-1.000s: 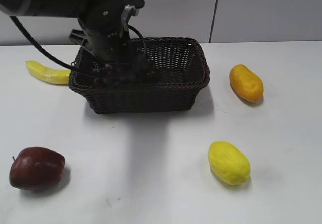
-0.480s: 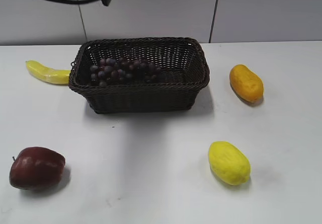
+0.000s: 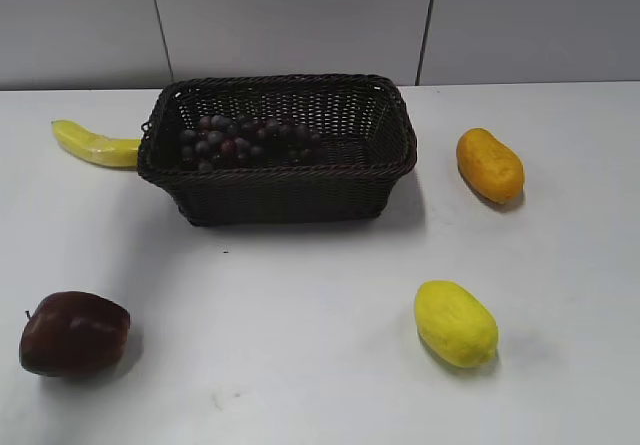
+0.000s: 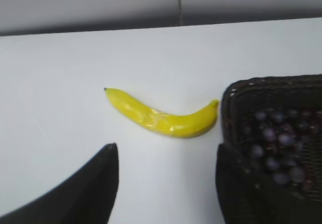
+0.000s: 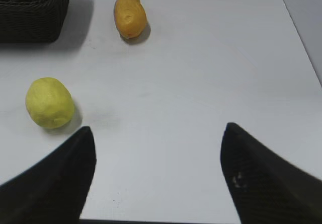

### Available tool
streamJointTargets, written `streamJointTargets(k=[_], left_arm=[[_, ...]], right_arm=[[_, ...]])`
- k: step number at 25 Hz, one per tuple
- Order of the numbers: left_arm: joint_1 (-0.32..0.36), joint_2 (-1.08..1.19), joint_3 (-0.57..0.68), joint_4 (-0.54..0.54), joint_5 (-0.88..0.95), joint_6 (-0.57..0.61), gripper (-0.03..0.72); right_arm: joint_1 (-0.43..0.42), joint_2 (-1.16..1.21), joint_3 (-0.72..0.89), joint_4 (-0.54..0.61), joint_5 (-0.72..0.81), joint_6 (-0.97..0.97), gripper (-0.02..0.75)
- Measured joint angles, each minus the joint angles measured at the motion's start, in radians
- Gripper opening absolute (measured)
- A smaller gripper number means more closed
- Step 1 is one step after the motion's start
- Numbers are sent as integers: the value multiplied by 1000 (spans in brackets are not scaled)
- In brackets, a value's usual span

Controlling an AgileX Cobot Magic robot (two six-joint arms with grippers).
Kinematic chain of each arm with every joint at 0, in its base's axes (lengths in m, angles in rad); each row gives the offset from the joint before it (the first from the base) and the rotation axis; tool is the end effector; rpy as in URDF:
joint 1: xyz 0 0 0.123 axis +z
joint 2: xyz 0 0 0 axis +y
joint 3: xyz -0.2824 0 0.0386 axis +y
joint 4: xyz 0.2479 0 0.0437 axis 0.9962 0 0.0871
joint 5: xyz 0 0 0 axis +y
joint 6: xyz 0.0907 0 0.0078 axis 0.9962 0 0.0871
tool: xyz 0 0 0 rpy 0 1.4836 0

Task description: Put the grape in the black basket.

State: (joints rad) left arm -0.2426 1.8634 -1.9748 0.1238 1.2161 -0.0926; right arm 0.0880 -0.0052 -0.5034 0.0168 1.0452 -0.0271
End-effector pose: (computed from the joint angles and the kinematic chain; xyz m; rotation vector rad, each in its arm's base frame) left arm 0.3981 -0.0877 0.3764 0.2059 2.5674 0.0411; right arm -0.0055 0.0008 0.2794 -0.1169 2.0172 0.0586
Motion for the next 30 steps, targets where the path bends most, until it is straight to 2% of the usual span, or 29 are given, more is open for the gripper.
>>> streamJointTargets(k=[3, 6, 15, 22, 30], left_arm=[[64, -43, 83, 0, 0, 1, 565], [106, -119, 228, 1, 1, 1, 558], [114, -402, 706, 37, 2, 1, 533], [114, -629, 987, 38, 3, 1, 524], [114, -948, 1231, 38, 2, 1, 505]], right_arm=[[0, 0, 0, 0, 0, 0, 585], [0, 0, 0, 0, 0, 0, 585], [0, 0, 0, 0, 0, 0, 585], [0, 0, 0, 0, 0, 0, 585], [0, 0, 0, 0, 0, 0, 585]])
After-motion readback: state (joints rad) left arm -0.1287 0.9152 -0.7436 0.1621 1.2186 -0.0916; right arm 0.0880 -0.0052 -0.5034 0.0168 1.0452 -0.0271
